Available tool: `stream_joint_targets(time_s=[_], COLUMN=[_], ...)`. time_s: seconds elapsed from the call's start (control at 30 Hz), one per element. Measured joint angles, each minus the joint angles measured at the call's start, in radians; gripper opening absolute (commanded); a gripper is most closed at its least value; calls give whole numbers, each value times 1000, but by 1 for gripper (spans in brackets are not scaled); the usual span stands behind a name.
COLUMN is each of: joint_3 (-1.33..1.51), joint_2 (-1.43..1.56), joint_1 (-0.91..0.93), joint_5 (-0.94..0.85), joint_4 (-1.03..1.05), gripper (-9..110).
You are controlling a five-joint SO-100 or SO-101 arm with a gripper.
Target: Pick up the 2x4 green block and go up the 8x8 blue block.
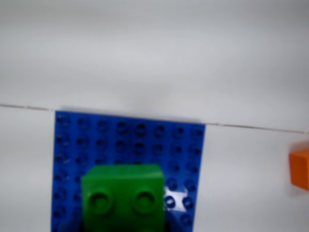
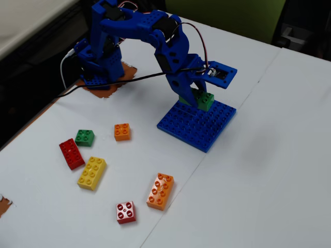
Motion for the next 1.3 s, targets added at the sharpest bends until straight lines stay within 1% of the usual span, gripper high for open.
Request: stream_joint_targets(time_s=[0.33, 1.3], joint_3=[0, 0], joint_2=[0, 0], joint_1=[0, 0], joint_5=[109, 106], joint_4=[6, 6], gripper=[8, 8])
